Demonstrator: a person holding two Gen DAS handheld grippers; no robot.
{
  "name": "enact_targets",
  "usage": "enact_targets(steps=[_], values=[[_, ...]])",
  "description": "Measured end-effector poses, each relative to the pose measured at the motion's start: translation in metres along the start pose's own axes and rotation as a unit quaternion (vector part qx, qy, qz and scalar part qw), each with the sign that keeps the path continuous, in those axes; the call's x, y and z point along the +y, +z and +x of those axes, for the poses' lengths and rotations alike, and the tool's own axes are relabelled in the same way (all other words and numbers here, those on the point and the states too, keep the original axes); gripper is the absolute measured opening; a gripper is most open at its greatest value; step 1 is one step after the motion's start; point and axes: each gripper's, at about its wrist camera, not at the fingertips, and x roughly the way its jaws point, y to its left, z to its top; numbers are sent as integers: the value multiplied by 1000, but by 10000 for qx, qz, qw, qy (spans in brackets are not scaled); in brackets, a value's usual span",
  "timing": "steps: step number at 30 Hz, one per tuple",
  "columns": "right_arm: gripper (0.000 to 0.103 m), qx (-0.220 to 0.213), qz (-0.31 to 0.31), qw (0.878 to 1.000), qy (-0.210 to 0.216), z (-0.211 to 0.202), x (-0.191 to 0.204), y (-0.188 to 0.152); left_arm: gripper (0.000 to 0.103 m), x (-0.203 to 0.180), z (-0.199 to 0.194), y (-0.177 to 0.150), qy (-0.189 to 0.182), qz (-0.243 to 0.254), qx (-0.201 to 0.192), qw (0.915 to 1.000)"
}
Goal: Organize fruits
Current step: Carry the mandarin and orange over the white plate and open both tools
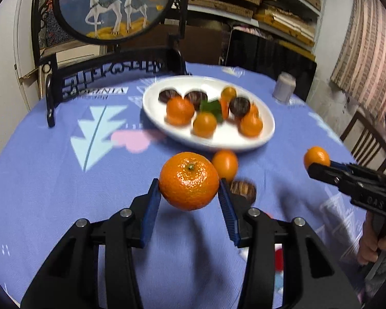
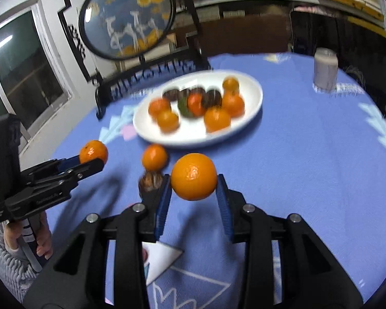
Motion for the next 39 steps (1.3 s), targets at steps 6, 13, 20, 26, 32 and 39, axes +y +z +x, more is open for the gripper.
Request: enact_targets(steps=[6, 13, 20, 26, 32, 39], values=[[36, -243, -359, 9989, -179, 4, 9, 51, 46, -14, 27, 44, -68, 67, -89, 9999], [36, 49, -320, 9994, -85, 64, 9, 70, 46, 1, 70, 81, -8, -204, 13, 9998], [36, 272, -508, 9983, -109, 99, 13, 76, 46, 26, 113, 117, 39, -452, 75, 9989], [55, 130, -557, 9983, -124, 111, 11, 79, 47, 36, 132, 117, -63, -588, 165, 9981], [66, -118, -477, 9987, -93, 86, 9, 82, 61, 37, 107, 117, -74, -666, -4, 9978], [66, -279, -362, 9989, 96, 41, 17, 63, 67, 23, 46, 74, 142, -402, -346, 9985]])
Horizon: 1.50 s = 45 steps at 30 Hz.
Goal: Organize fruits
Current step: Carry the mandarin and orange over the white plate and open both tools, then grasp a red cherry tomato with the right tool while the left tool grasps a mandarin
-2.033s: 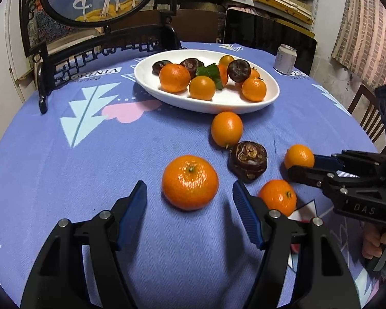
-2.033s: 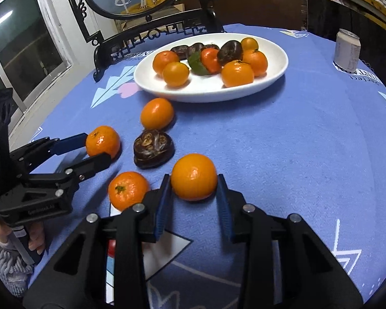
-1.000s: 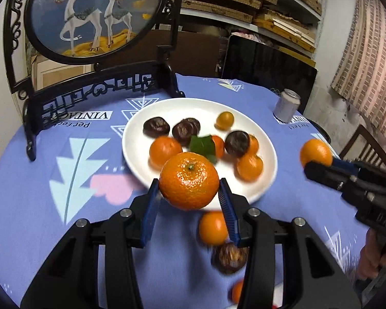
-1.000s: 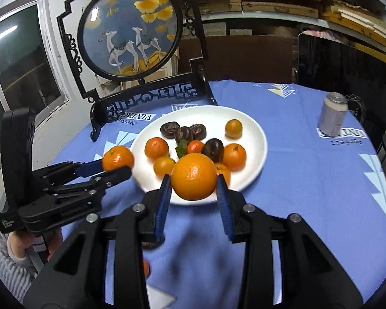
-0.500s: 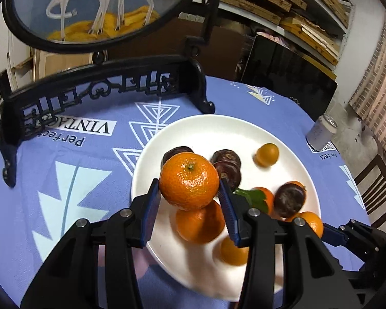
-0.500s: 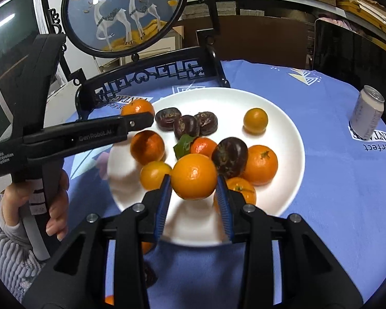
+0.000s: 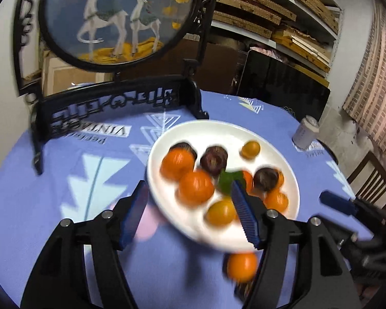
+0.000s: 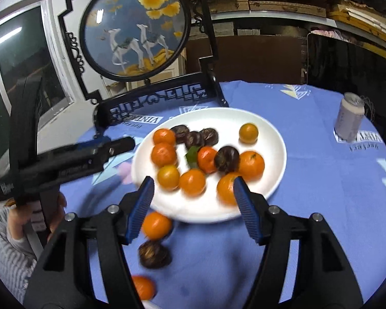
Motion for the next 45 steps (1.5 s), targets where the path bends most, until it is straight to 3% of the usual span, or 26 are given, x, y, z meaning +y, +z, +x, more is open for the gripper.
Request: enact_targets(steps=[3, 7, 10, 19, 29, 31, 35, 40, 45], values=[[66, 99, 23, 9998, 160, -17, 8, -22, 67, 6, -14, -26, 20, -90, 115, 9999], [66, 183, 1, 9993, 322, -39, 18, -59, 67, 16, -34, -65, 329, -228, 245, 9989], [66, 304, -95, 9986, 423, -50, 27, -86, 67, 21, -52, -87, 311, -349, 237, 9986], [68, 803, -1014, 9904, 488, -41, 70, -127, 67, 15, -68, -102, 239, -198, 143, 9994], [52, 1141, -857, 9885, 510, -29, 66, -132, 67, 5, -65, -105, 183, 32, 230, 9996], [41, 1175, -840, 9882, 518, -27, 65, -132, 67, 3, -65, -106, 158, 99, 248, 9995], [32, 1301, -720, 9873, 554, -23, 61, -133, 67, -3, -64, -108, 86, 233, 281, 9993], [31, 1250, -696, 9882, 538, -28, 57, -130, 67, -14, -64, -111, -119, 424, 322, 9985], [31, 767, -295, 9966, -50, -45, 22, -111, 67, -33, -62, -117, -336, 718, 405, 9960]])
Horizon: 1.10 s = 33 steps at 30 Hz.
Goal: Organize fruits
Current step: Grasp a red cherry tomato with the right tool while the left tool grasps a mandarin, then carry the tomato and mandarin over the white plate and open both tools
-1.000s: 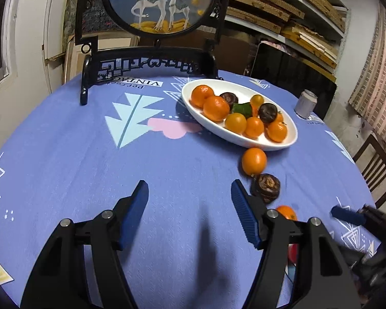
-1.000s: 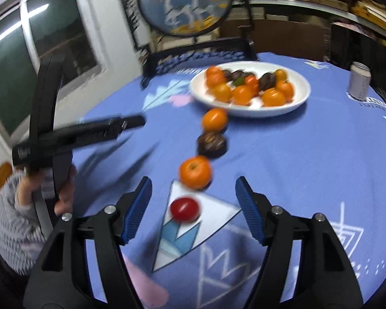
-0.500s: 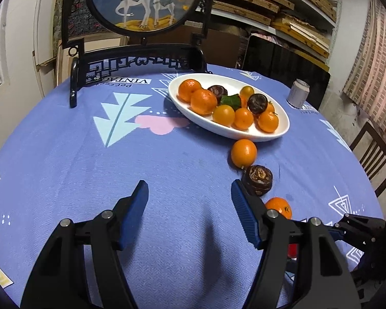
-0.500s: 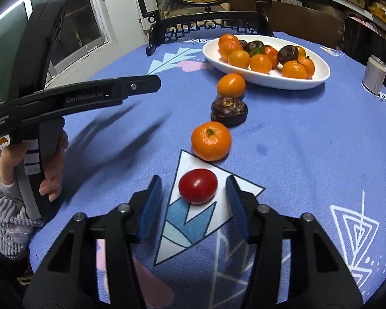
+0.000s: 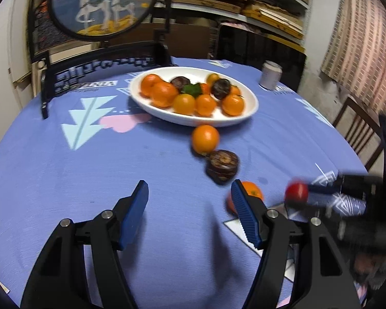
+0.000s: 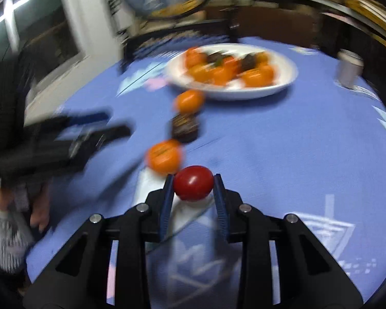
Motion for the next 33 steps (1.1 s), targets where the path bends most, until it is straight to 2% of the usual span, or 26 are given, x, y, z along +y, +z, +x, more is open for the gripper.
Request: enact_targets(steps=[4, 7, 11, 13, 17, 19, 23, 27, 33], values=[[31, -218, 665, 9975, -12, -10, -36, 7, 67, -28, 9, -3, -106, 425, 181, 9989], [31, -290, 738, 9968, 28, -15, -40, 8, 67, -43, 12, -4, -26, 614, 176, 9980], [31, -315, 740, 9967, 58, -19, -40, 7, 66, -50, 26, -5, -3, 620, 416, 9972], [31, -331, 791, 9963, 75, -21, -43, 8, 63, -53, 30, -6, -17, 656, 471, 9967], [32, -363, 842, 9957, 107, -21, -45, 10, 44, -57, 37, -6, -150, 680, 605, 9957], [32, -355, 851, 9957, 112, -20, -45, 10, 42, -57, 41, -7, -115, 676, 663, 9954], [32, -350, 854, 9957, 118, -20, -45, 10, 38, -51, 41, -7, -229, 533, 646, 9962], [32, -306, 872, 9957, 87, -17, -47, 9, 38, -42, 29, -3, -58, 445, 378, 9983], [32, -217, 918, 9955, 110, -11, -49, 8, 38, -11, 12, 11, 16, -55, 83, 9999]])
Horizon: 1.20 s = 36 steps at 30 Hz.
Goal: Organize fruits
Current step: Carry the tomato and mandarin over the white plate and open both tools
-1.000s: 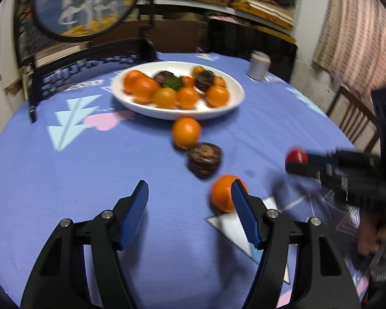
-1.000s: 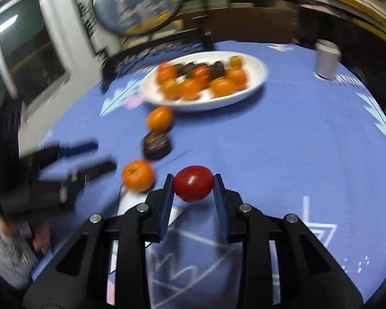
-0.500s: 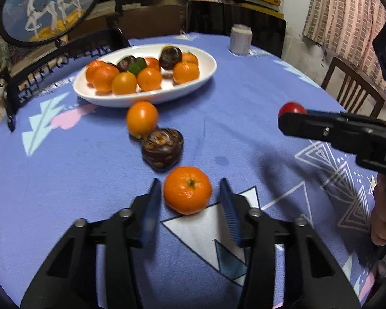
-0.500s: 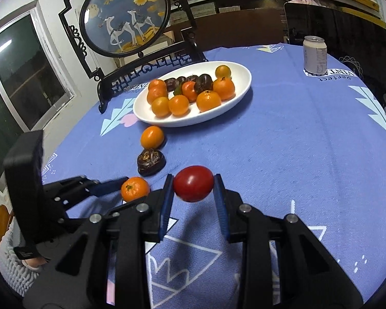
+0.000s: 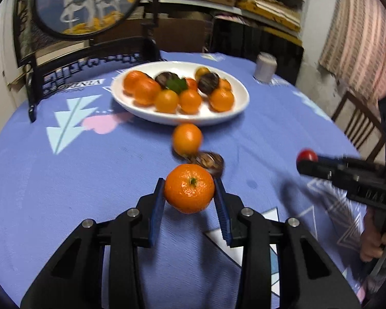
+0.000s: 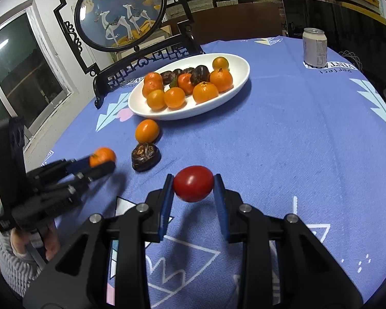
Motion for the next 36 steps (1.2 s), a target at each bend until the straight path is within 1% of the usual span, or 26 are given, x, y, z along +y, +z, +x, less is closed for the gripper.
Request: enact_targets(steps=[4, 6, 8, 10, 12, 16, 18, 21, 24, 27, 28, 29, 30, 31, 32, 34, 35, 36], values=[[32, -80, 38, 9999, 69, -4, 0, 9, 38, 11, -8, 23, 108, -43, -145, 9998], [32, -72, -83, 9999, 34, -4, 5, 23, 38, 17, -9, 42, 147, -61, -205, 9997], [32, -146, -283, 9994, -102, -3, 10, 41, 38, 21, -8, 59, 181, -94, -278, 9994], [31, -203, -481, 9984, -212, 0, 15, 57, 38, 23, -2, 81, 121, -164, -344, 9992], [31, -254, -476, 9983, -236, 8, 15, 78, 38, 25, 7, 98, 79, -242, -363, 9990], [32, -402, -258, 9984, -288, 31, 4, 120, 38, 29, 36, 130, 59, -343, -347, 9988], [32, -337, -171, 9991, -214, 54, -3, 142, 38, 34, 50, 143, 49, -427, -324, 9985], [32, -256, -91, 9993, -263, 88, -10, 164, 38, 46, 84, 169, 67, -556, -170, 9983], [32, -131, -14, 9997, -187, 115, -16, 176, 38, 51, 113, 183, 74, -554, -10, 9984], [32, -66, -114, 9998, -169, 135, -15, 183, 38, 54, 143, 193, 65, -579, 123, 9982], [33, -44, -143, 9998, -163, 140, -15, 184, 38, 55, 150, 194, 68, -596, 173, 9980], [37, -51, -168, 9997, -141, 143, -16, 185, 38, 56, 156, 196, 99, -605, 232, 9978], [50, -96, -157, 9997, -140, 144, -17, 185, 38, 56, 161, 197, 145, -609, 274, 9977], [52, -145, -151, 9997, -142, 143, -18, 184, 38, 56, 165, 198, 172, -613, 276, 9976], [52, -158, -176, 9996, -144, 142, -19, 183, 39, 56, 166, 199, 172, -599, 261, 9977], [52, -202, -175, 9996, -130, 137, -19, 184, 42, 54, 163, 200, 180, -543, 228, 9981], [52, -245, -143, 9995, -110, 132, -19, 184, 57, 53, 160, 200, 173, -571, 211, 9980], [52, -263, -132, 9995, -95, 129, -18, 185, 66, 53, 157, 200, 161, -603, 178, 9979]])
